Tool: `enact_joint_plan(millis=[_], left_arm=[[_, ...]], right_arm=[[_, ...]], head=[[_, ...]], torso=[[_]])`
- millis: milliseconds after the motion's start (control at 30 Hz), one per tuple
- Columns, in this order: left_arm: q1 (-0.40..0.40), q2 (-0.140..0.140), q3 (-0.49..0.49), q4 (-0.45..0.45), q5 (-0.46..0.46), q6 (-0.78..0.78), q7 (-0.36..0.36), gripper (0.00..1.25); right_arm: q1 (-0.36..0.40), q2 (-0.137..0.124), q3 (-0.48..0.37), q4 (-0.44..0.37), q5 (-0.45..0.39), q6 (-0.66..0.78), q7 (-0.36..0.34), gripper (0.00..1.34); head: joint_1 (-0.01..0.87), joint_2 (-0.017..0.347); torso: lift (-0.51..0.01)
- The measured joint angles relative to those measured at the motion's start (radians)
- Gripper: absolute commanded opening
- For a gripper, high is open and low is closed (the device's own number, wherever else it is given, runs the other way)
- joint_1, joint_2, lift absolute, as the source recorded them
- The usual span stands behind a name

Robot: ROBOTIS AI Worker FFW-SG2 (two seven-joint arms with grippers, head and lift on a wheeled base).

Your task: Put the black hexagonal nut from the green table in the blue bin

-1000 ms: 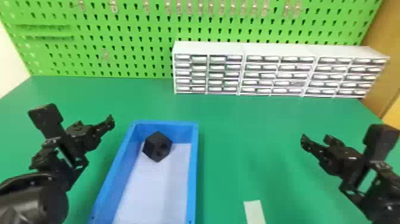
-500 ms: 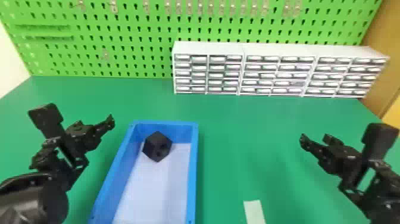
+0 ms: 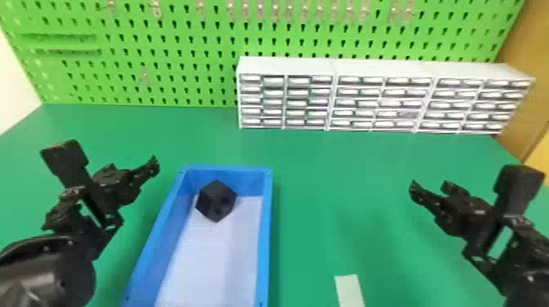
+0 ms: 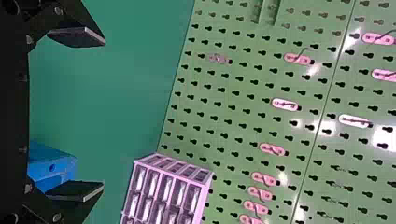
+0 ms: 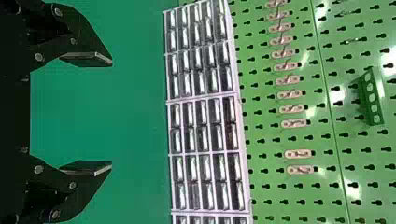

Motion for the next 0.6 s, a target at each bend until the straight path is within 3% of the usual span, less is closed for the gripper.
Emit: enact_joint_plan(millis=[600], left_arm=[[-0.002, 0.000, -0.001, 0.000, 0.000, 0.001, 0.000, 1.06]], right_arm=[[-0.005, -0.004, 0.003, 0.000, -0.001, 0.004, 0.000, 0.86]], head=[[0.666, 0.032]], torso=[[-0.100]])
